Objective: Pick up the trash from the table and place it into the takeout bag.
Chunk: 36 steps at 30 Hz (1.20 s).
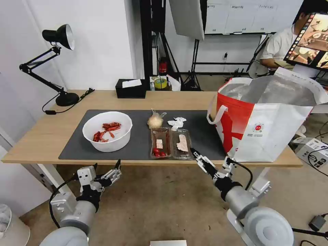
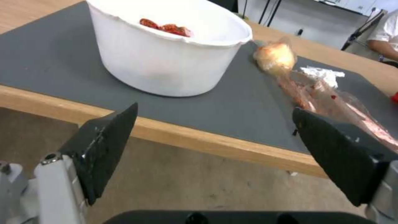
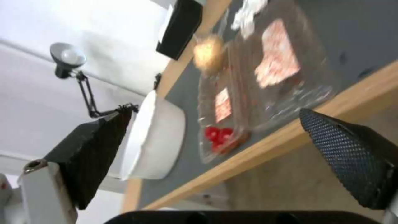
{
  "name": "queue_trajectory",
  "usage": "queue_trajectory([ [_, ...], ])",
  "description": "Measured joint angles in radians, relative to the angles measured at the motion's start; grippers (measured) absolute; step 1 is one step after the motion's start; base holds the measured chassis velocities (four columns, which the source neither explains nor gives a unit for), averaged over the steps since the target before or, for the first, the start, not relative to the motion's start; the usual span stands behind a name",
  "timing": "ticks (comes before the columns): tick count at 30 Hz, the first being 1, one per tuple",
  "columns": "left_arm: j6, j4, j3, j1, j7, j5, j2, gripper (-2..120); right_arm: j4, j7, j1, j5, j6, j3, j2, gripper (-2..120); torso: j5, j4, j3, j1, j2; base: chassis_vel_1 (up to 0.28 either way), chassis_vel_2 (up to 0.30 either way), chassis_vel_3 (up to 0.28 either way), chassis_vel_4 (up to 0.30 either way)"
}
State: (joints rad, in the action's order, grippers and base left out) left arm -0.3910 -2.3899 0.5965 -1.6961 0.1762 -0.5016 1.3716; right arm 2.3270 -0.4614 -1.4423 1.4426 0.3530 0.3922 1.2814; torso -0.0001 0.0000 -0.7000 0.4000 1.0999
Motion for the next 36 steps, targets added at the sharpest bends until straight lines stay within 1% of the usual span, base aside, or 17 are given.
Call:
queue_trajectory([
  [2,0.000,0.003,0.002,-0.002,0.000,0.003,0.000,100,-0.009,-0.055,0.035,0.061,-0.006,-0.016,0.008,100,0.0000,0.0000,0.000,0.000,0.000,0.000,0.000,0.000,0.000],
  [7,0.000,0.010,0.002,-0.008,-0.001,0.020,0.007,100,-0.042,-0.126,0.095,0.118,-0.009,-0.053,0.012,100,0.0000,0.0000,0.000,0.000,0.000,0.000,0.000,0.000,0.000],
  [14,0.000,0.018,0.007,-0.014,-0.002,0.030,0.015,100,-0.079,-0.186,0.148,0.148,-0.010,-0.088,0.012,100,0.0000,0.0000,0.000,0.000,0.000,0.000,0.000,0.000,0.000],
  [20,0.000,0.029,0.013,-0.014,-0.002,0.039,0.026,100,-0.129,-0.276,0.210,0.158,-0.021,-0.131,0.036,100,0.0000,0.0000,0.000,0.000,0.000,0.000,0.000,0.000,0.000],
  [25,0.000,0.035,0.015,-0.014,0.000,0.046,0.032,100,-0.162,-0.292,0.240,0.158,-0.027,-0.150,0.065,100,0.0000,0.0000,0.000,0.000,0.000,0.000,0.000,0.000,0.000],
  [36,-0.001,0.037,0.019,-0.028,0.002,0.060,0.050,100,-0.196,-0.297,0.270,0.164,-0.027,-0.165,0.098,100,0.0000,0.0000,0.000,0.000,0.000,0.000,0.000,0.000,0.000],
])
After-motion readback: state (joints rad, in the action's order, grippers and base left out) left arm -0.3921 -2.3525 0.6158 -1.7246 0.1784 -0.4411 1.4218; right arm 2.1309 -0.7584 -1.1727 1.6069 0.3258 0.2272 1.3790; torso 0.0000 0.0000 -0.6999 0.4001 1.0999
